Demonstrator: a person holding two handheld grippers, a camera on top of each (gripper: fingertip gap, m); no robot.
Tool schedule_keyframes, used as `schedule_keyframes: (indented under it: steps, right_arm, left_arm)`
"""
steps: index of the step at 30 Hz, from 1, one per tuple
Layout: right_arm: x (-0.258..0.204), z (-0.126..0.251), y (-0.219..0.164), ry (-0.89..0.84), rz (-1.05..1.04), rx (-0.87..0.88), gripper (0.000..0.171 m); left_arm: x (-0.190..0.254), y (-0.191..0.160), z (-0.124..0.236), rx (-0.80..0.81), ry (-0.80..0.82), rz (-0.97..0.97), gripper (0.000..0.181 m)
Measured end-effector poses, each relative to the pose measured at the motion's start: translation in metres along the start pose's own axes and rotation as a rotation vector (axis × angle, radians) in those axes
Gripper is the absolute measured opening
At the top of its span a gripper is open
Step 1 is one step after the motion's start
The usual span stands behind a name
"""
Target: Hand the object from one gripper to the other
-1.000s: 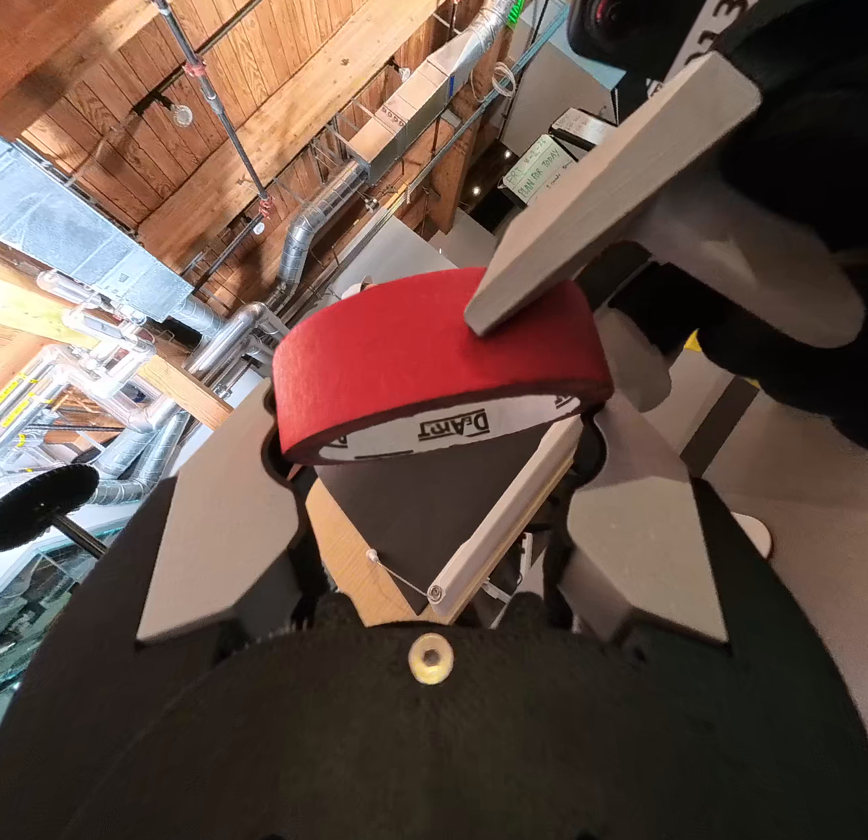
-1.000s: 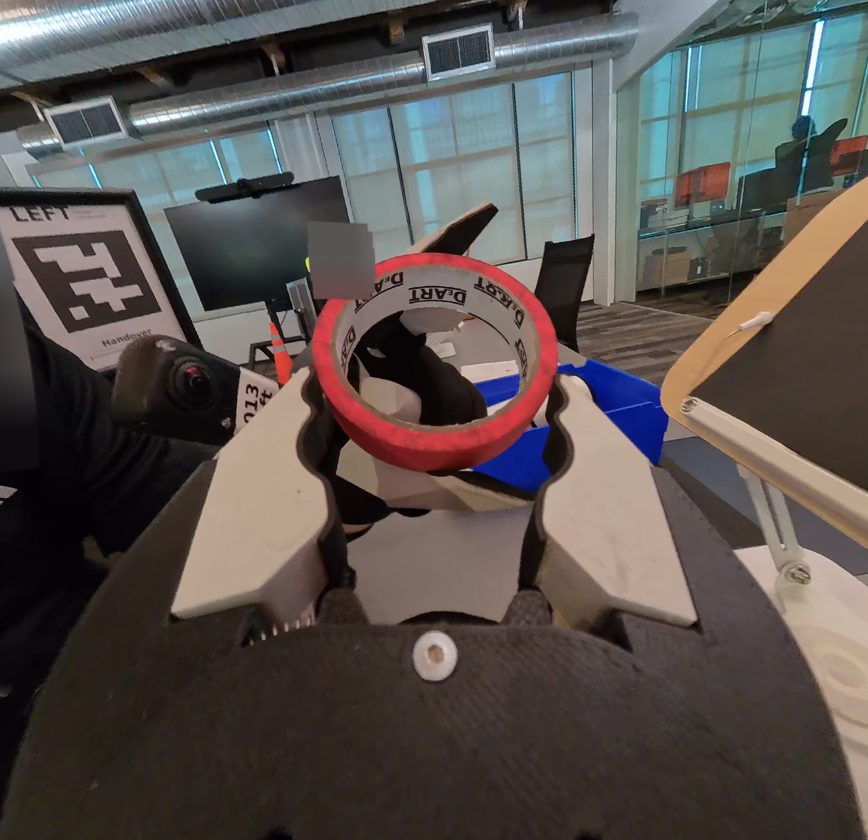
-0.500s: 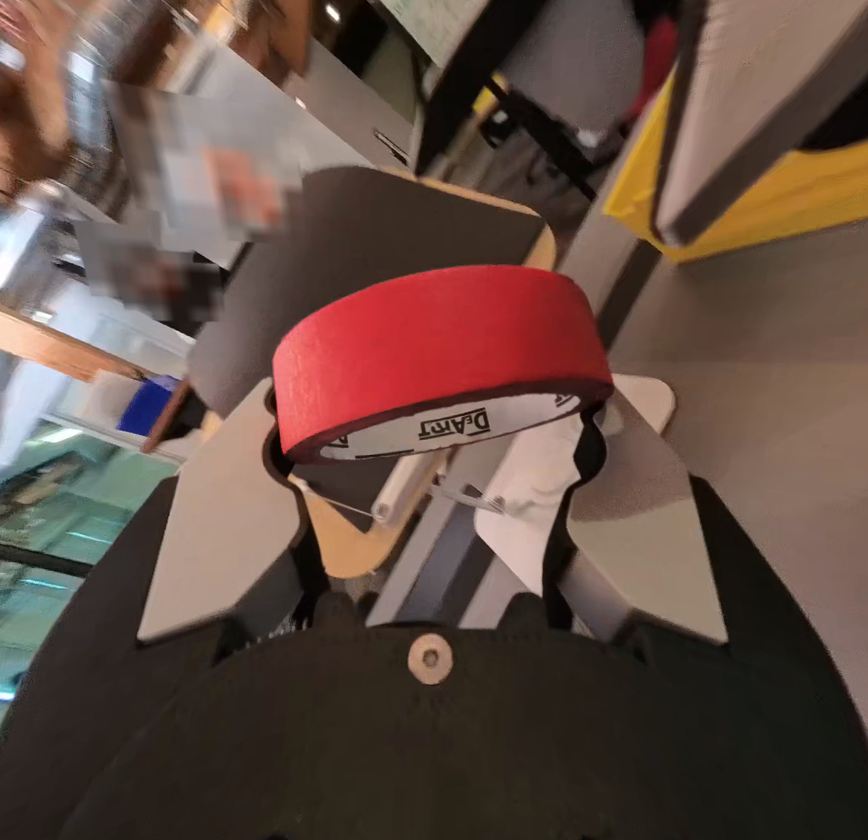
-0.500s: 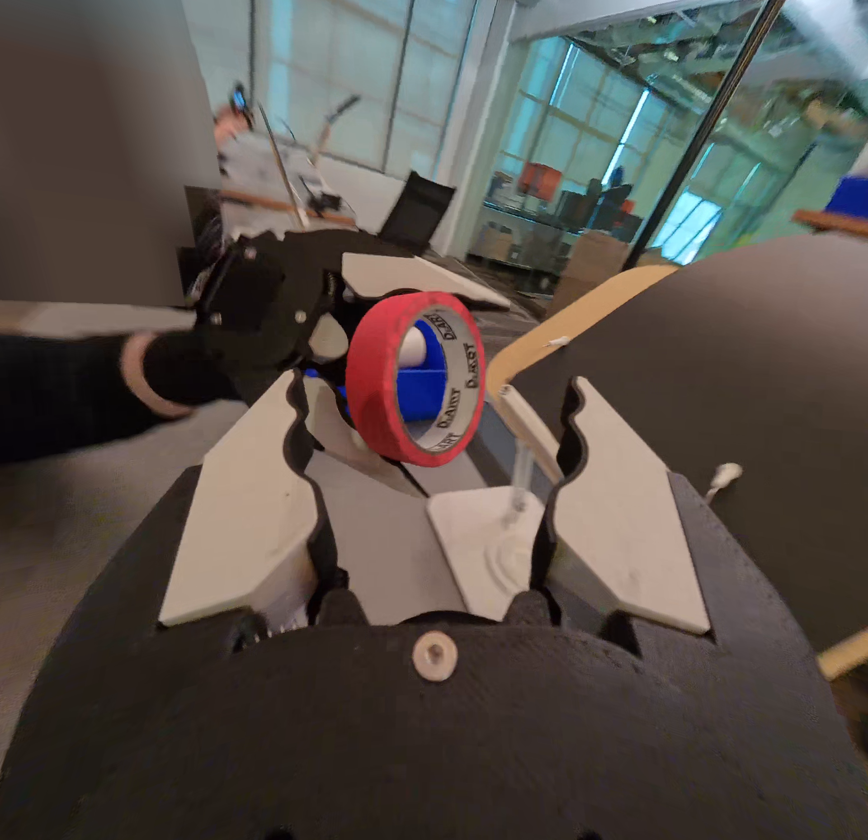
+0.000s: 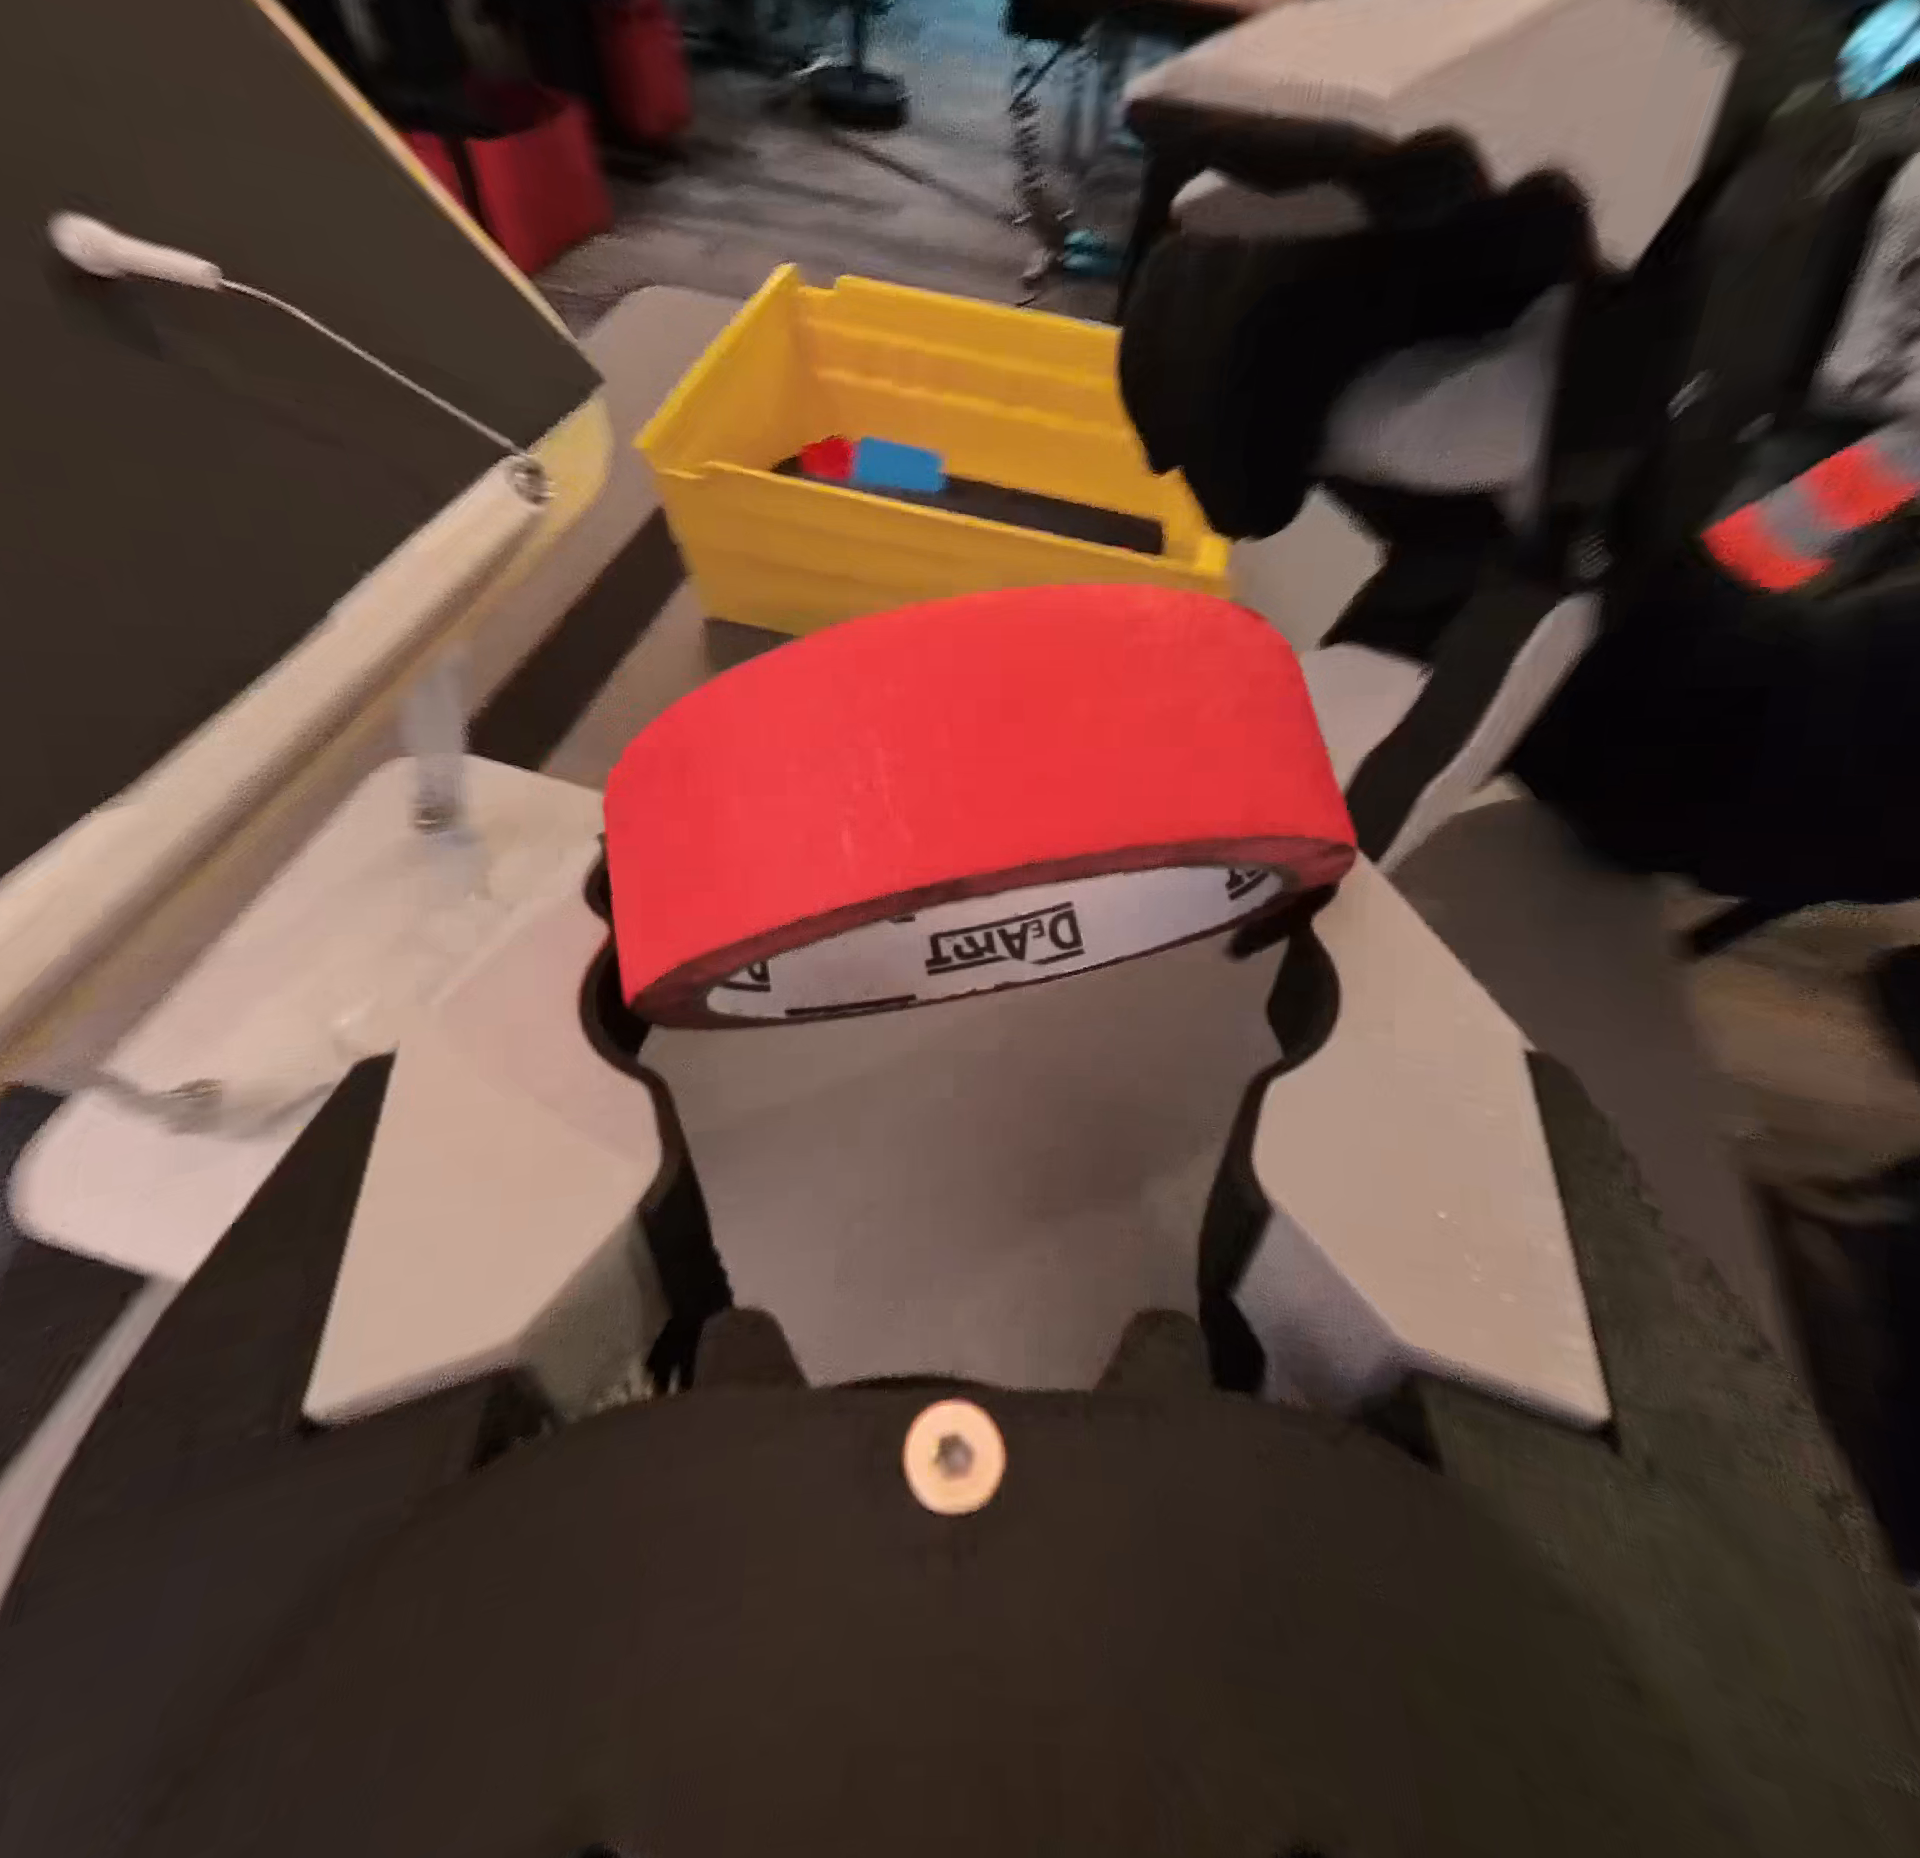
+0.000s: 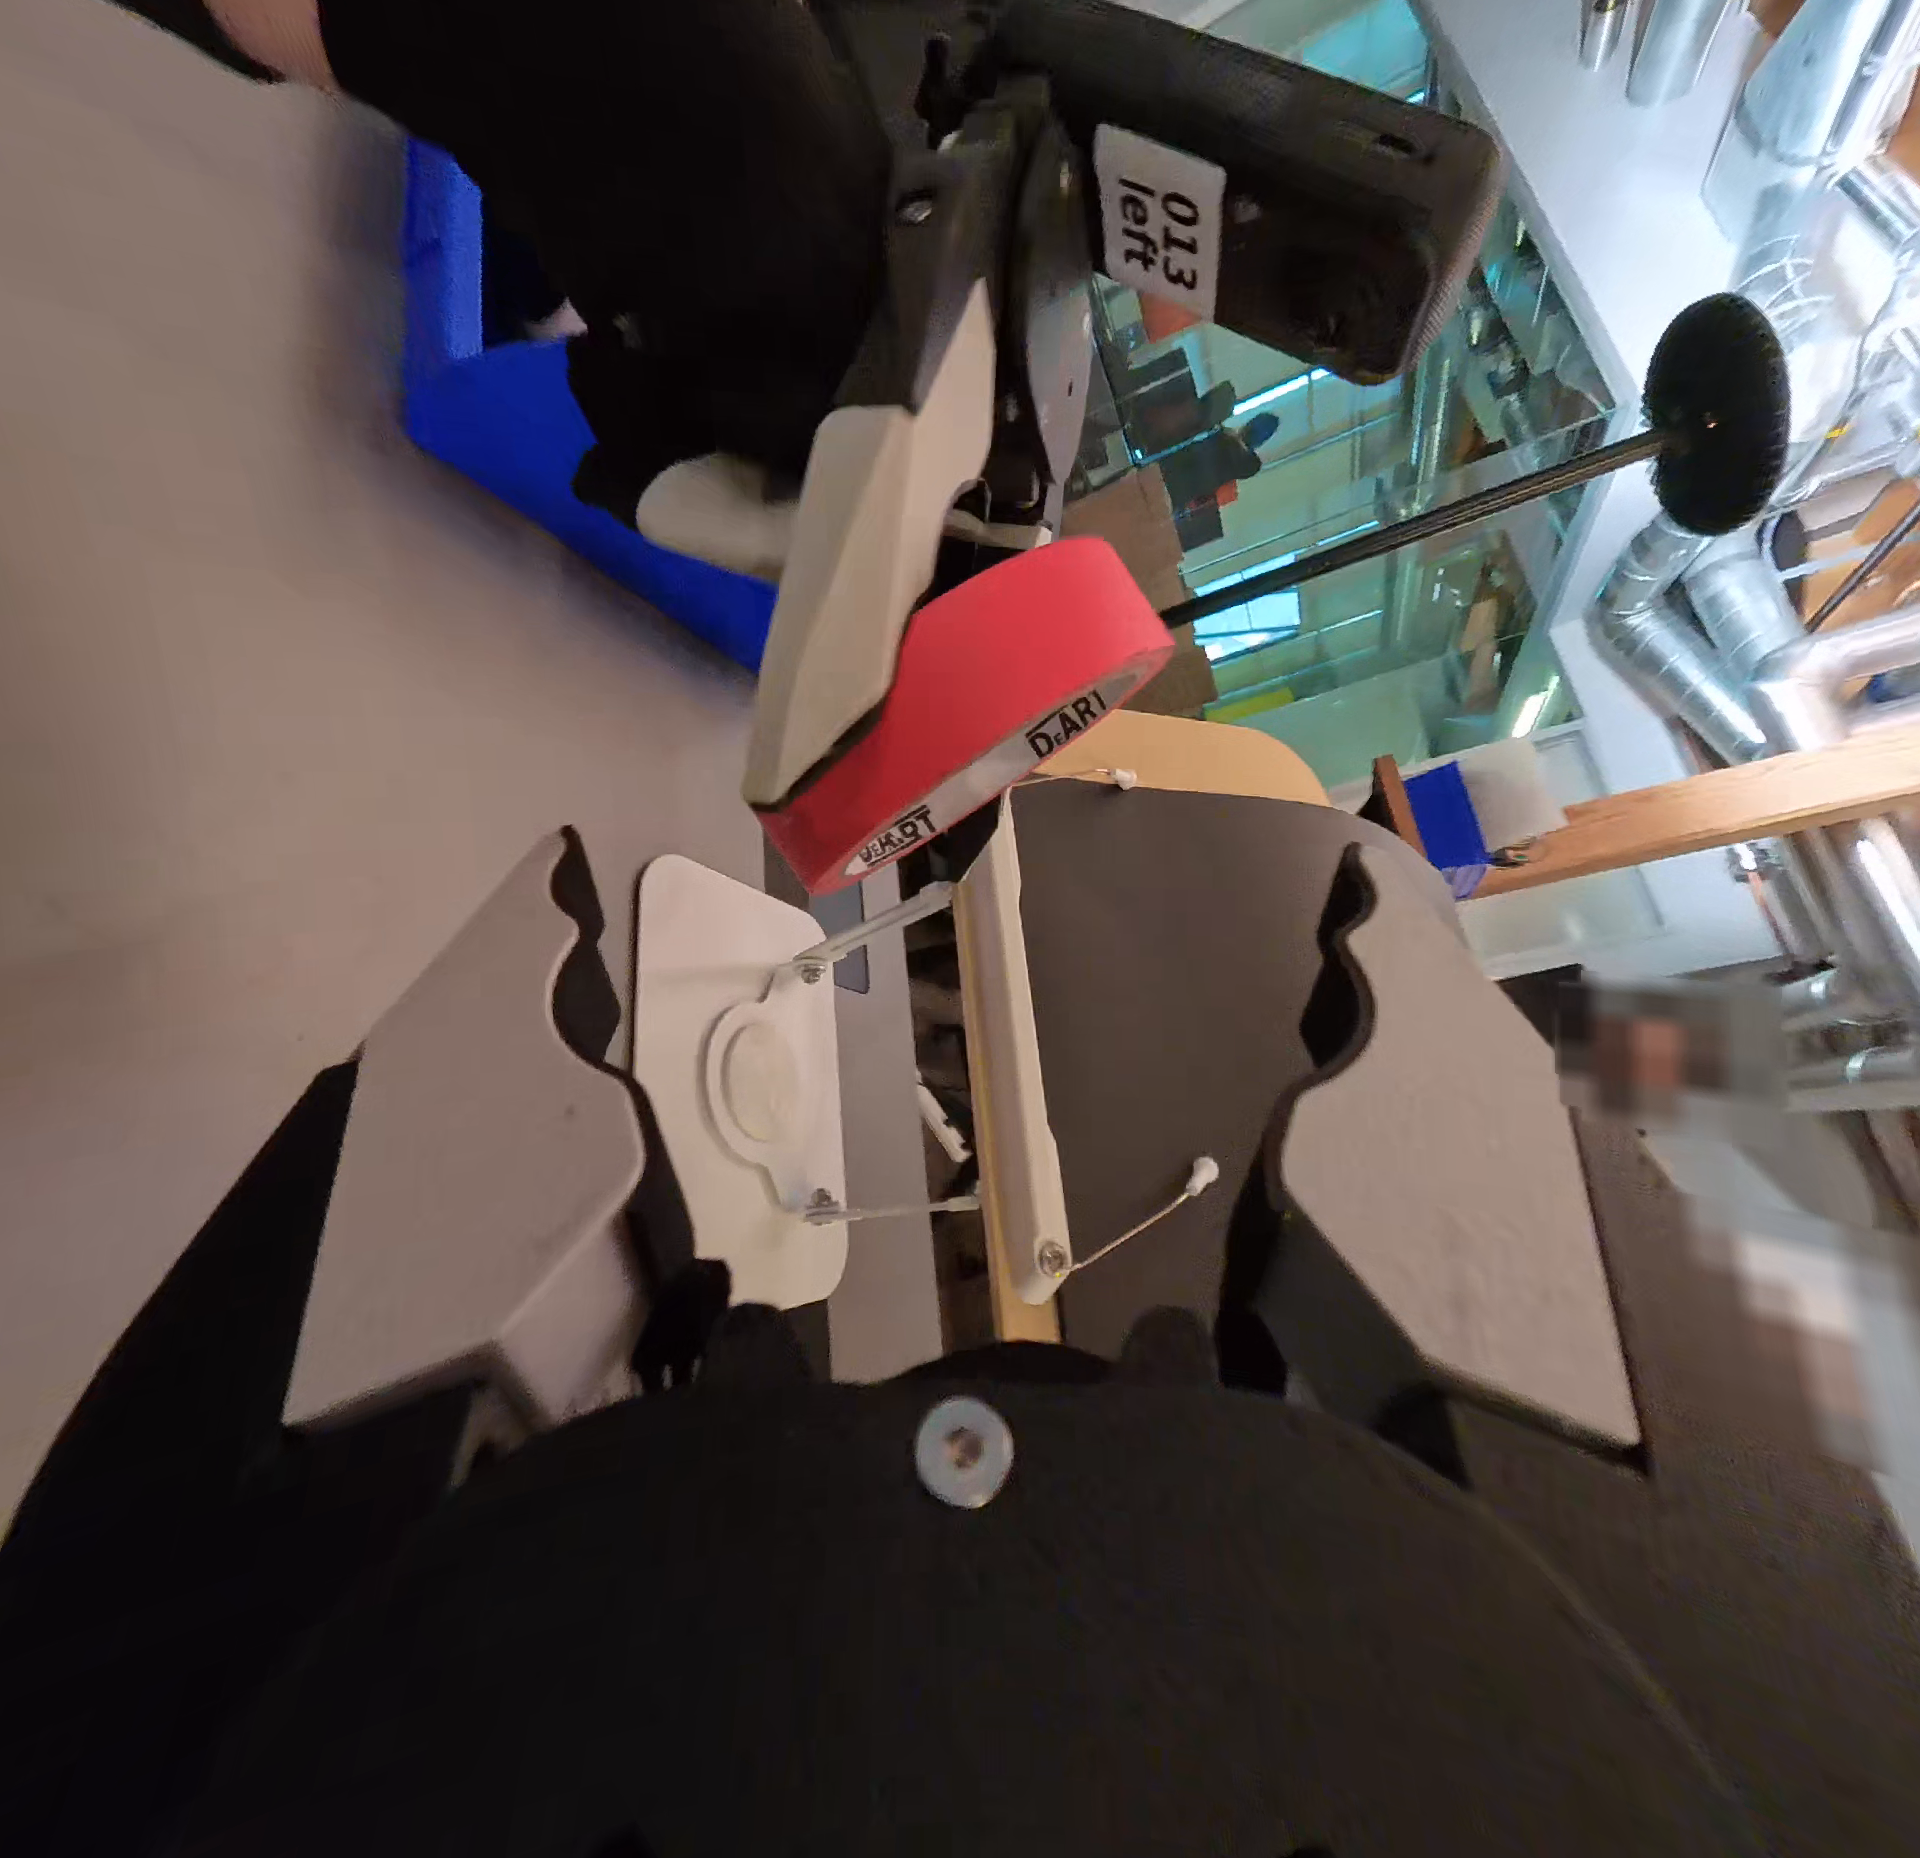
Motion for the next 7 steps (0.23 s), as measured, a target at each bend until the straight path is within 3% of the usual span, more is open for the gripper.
schedule_keyframes:
  steps: [7]
  right_arm:
    - [-0.026,-0.023,0.005,0.008,0.14,-0.054,0.149]
  left_arm:
    - [0.021,-0.011,-0.012,-0.042,-0.283,0.113,0.122]
Point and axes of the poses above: each gripper's, where its closed fingertips meet, z back along the fingers, y out of its top, x = y × z across the jaws, the point moved 6 cm from there along z, back along the fingers, and after that the axes turned 4 degrees about -y, right-handed, at the moved point
